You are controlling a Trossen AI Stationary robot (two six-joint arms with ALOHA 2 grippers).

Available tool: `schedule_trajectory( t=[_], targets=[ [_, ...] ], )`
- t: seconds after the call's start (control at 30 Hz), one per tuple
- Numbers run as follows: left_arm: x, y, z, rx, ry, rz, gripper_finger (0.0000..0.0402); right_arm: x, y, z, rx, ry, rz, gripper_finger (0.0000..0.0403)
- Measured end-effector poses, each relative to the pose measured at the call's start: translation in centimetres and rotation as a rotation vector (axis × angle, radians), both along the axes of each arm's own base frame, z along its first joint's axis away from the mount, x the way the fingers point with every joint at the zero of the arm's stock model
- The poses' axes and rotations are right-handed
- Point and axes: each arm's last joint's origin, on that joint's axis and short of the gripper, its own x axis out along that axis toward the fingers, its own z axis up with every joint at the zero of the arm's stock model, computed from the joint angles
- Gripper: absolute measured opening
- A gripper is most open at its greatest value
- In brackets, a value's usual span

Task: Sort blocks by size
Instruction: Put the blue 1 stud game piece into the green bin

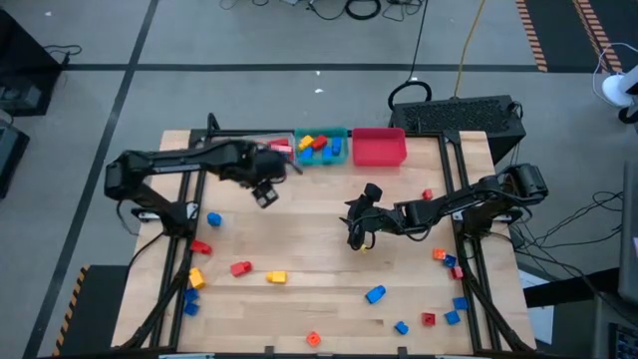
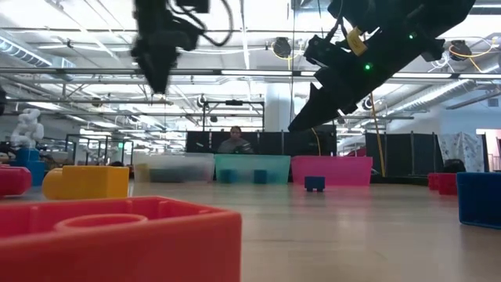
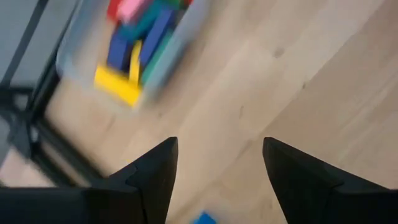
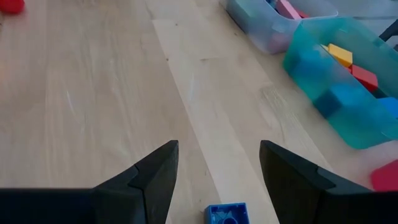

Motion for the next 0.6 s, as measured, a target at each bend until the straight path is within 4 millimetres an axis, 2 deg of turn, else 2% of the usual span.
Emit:
schedule_trajectory(
  t=[0.13, 0.27, 0.6],
  targets=[
    [-2.1, -1.8, -0.8, -0.011, 0.059, 0.036, 0.0238, 0.0, 0.0, 0.0, -0.001, 0.006, 0.000, 0.0210],
    [-3.8, -3.1, -2.2, -0.050, 0.165, -0.060, 0.0238, 0.0, 0.0, 0.0, 0.000, 0.004, 0.000, 0.0210],
    [-6.1, -4.8, -7.2, -0.176, 0.409, -0.234, 0.0238, 0.1, 0.0, 0.1, 0.001, -0.011, 0.000, 0.0210]
  ],
)
